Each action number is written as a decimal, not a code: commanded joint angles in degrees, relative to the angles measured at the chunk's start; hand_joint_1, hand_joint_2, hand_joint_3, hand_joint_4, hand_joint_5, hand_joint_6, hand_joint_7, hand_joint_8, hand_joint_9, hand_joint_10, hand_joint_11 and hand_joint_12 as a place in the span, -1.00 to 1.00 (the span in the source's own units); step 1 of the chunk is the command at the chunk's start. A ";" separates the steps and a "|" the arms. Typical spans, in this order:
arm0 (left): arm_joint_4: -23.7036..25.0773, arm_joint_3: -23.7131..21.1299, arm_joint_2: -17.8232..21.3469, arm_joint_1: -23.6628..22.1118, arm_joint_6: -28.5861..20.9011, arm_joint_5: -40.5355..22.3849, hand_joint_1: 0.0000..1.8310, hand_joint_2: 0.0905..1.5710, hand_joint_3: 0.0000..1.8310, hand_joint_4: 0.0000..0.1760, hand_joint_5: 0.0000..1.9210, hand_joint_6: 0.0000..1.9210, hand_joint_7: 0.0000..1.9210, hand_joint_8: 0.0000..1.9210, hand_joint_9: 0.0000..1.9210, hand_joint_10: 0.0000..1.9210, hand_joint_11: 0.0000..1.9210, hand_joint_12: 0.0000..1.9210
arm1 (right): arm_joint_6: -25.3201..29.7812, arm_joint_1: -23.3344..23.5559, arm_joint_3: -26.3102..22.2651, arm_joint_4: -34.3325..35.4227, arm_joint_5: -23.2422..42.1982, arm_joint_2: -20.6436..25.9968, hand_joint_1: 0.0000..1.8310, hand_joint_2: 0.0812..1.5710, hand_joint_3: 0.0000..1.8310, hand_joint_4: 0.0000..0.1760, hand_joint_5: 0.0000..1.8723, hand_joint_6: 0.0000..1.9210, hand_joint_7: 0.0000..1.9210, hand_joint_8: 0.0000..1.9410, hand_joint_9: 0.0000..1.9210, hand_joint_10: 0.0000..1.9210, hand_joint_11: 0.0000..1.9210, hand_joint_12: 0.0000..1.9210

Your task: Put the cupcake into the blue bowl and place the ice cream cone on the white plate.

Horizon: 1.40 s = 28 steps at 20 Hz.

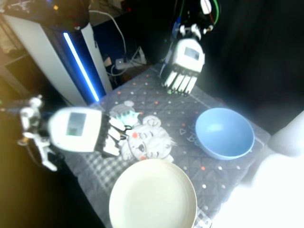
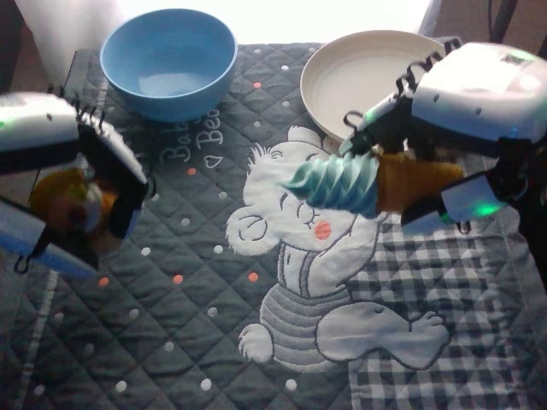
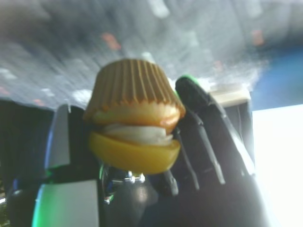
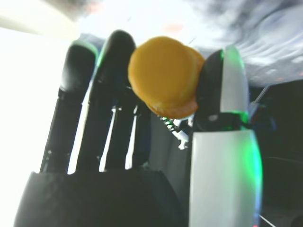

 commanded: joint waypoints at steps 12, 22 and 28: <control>3.08 9.51 -5.52 -18.72 -5.39 -1.03 0.52 0.32 -1.00 -1.00 0.05 0.02 0.09 -0.25 0.11 0.00 -0.08 0.07 | -4.07 4.74 3.78 7.11 6.14 -0.78 0.30 0.37 -1.00 -1.00 0.04 0.00 0.30 -0.44 0.36 -0.21 0.19 0.33; 4.17 18.18 -12.67 -24.50 -5.41 7.22 0.51 0.33 -1.00 -1.00 0.10 0.01 0.11 -0.29 0.00 0.08 -0.16 0.09 | -4.16 12.51 11.52 6.49 -0.55 -6.67 0.38 0.35 -1.00 -1.00 -0.03 0.04 0.23 -0.22 0.31 -0.44 0.13 0.22; 3.91 25.33 -19.72 -24.67 -5.52 13.42 0.51 0.32 -1.00 -1.00 0.06 0.07 0.08 -0.30 0.13 -0.09 0.09 -0.24 | -4.16 13.55 15.78 7.01 -3.88 -10.07 0.39 0.32 -1.00 -1.00 0.07 -0.15 0.27 -0.24 0.48 -0.85 0.19 0.15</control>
